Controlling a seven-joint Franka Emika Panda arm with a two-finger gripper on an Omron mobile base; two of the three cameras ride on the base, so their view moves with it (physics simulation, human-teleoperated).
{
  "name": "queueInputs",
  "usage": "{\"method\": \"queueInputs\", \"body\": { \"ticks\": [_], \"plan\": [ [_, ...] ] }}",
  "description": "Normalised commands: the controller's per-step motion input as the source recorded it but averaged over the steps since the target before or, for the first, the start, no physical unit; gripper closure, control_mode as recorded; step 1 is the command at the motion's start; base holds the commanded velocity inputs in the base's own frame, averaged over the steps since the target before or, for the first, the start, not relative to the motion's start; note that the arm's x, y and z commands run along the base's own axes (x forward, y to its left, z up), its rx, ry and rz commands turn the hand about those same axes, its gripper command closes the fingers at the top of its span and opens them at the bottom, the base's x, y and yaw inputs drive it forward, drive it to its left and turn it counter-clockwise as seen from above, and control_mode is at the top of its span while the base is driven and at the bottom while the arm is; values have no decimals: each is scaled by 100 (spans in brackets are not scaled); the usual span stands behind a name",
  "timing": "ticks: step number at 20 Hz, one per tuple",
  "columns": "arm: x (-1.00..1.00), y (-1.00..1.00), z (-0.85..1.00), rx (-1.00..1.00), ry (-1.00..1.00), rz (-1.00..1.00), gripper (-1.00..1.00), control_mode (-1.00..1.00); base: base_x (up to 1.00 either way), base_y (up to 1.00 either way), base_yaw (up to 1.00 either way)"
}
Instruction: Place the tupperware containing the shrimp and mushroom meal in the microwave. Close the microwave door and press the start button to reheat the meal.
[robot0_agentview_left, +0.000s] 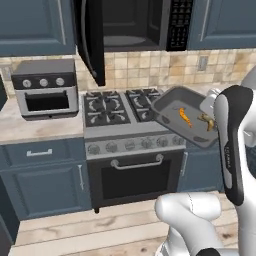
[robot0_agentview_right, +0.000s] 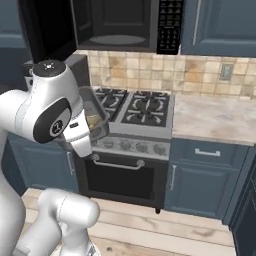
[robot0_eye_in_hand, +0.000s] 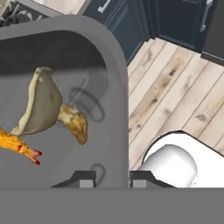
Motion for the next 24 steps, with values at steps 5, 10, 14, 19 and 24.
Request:
{"method": "queueInputs", "body": {
  "ticks": [5, 10, 14, 19, 24],
  "plan": [
    [0, 0, 0, 0, 0, 0, 100, 100, 41, -60, 21],
    [0, 0, 0, 0, 0, 0, 100, 100, 47, -35, 11],
    [0, 0, 0, 0, 0, 0, 100, 100, 53, -1, 0],
    [0, 0, 0, 0, 0, 0, 100, 100, 63, 0, 1],
    [0, 0, 0, 0, 0, 0, 100, 100, 64, 0, 3]
  ]
}}
